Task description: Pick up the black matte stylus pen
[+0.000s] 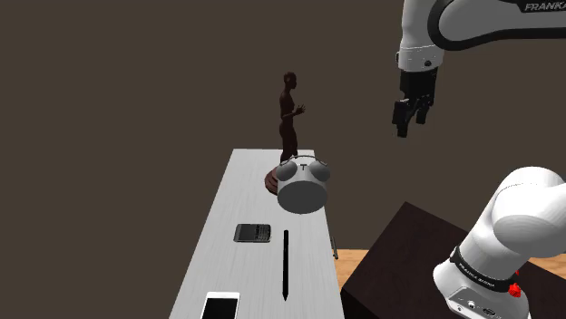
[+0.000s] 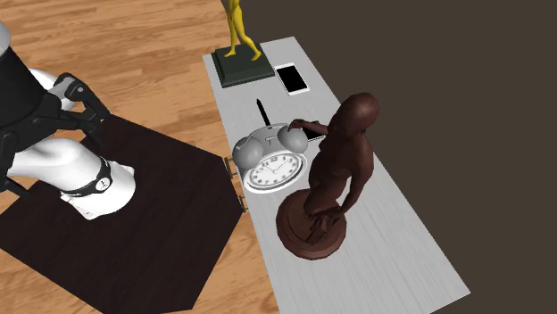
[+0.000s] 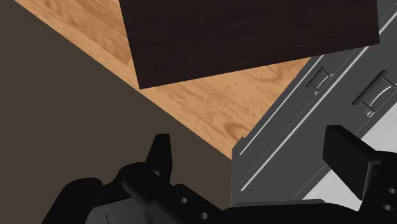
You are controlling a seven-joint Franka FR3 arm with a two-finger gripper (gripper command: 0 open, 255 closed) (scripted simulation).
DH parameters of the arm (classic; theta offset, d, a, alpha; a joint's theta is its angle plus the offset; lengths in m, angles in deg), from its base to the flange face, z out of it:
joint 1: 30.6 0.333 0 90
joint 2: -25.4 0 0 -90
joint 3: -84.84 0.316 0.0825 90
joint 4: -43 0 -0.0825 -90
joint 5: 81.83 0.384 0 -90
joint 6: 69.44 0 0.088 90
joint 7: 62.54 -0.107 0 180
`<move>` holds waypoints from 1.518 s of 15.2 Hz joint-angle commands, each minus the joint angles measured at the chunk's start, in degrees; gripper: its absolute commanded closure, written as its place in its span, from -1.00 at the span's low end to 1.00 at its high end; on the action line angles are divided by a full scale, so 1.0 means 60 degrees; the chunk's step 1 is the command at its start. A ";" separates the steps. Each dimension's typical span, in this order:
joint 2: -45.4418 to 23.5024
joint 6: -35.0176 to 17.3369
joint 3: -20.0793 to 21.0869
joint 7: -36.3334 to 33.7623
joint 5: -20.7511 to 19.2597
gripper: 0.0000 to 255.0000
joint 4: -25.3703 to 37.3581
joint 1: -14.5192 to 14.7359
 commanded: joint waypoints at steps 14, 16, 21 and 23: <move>-0.0949 -0.2014 0.2514 -0.4396 0.2643 -1.00 -0.1274 0.0434; -0.1347 -0.2442 0.2917 -0.5042 0.2990 -1.00 -0.1273 0.0481; -0.2616 -0.3606 0.3908 -0.6643 0.3650 -1.00 -0.1027 0.0527; -0.3227 -0.4095 0.4292 -0.7290 0.3803 -1.00 -0.0834 0.0512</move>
